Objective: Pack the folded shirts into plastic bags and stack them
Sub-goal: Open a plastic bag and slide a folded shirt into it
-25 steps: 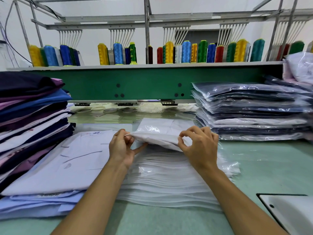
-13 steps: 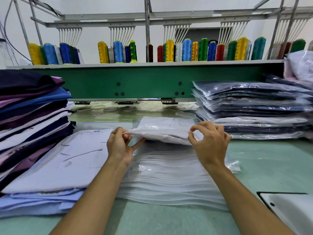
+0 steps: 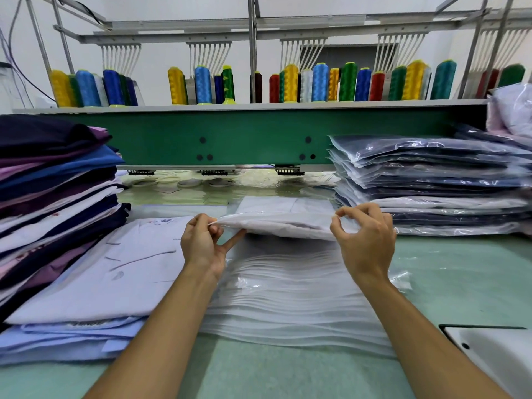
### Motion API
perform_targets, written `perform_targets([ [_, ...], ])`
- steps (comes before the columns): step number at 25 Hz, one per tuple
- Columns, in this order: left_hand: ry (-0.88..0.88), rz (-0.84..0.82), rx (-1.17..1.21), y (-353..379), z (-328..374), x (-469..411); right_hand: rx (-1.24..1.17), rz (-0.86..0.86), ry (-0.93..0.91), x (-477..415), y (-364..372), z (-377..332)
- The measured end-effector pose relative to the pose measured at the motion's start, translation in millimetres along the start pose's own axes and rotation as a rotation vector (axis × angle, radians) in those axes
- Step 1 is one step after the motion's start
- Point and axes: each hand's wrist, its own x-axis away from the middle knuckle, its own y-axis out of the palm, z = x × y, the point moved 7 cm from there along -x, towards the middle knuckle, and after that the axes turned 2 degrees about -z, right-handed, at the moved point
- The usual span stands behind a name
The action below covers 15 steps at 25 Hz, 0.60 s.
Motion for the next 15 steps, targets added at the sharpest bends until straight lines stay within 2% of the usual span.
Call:
perform_targets([
  [15, 0.015, 0.026, 0.005, -6, 0, -4, -0.359, 0.029, 0.174, -5, -3, 18],
])
